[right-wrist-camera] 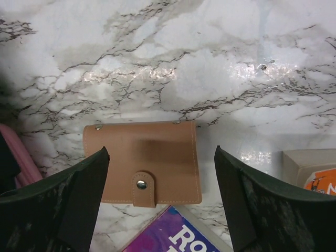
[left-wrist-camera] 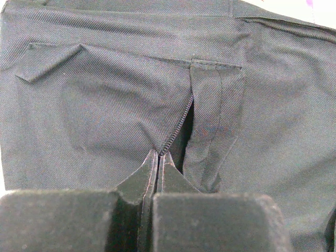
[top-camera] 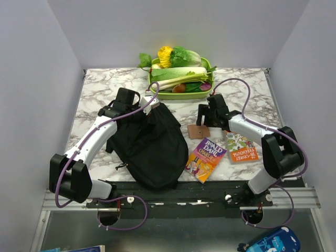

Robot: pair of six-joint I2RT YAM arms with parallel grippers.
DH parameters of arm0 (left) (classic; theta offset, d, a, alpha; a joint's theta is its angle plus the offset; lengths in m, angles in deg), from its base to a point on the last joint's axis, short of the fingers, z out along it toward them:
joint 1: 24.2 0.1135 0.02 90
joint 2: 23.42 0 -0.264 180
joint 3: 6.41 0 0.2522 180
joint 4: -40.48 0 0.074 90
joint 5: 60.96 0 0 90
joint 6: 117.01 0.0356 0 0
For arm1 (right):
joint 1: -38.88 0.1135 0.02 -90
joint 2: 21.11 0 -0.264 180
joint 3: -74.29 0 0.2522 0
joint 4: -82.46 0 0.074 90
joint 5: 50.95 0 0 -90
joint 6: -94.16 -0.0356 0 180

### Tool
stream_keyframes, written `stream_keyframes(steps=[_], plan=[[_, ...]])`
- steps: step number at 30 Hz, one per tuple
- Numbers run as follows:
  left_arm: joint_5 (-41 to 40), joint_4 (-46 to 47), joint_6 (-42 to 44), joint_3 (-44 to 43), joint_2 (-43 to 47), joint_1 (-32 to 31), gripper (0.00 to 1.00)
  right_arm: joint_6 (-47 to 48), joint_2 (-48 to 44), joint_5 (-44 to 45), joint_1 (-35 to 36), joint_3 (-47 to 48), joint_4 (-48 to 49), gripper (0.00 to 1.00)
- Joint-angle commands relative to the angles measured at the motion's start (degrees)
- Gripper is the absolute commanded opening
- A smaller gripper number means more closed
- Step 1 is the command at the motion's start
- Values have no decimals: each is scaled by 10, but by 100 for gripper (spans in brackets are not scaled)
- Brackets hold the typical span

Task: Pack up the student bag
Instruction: Pick up the personal item from the center of the board.

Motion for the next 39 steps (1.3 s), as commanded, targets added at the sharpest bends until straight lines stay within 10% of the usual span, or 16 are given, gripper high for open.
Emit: stream_keyframes(steps=[1,13,20,39], plan=[[0,1,2,-2,20,3,0,1,-26,-13,-3,-19,-13,90],[-1,0,4,-1,21,3,0,-18,11,-42,-9,-64,41,71],[-1,4,0,2,20,3,0,-31,-9,-35,-9,-84,63,3],[-29,38,-7,20,-3,3,0,-68,-253,-188,-10,-50,78,0]])
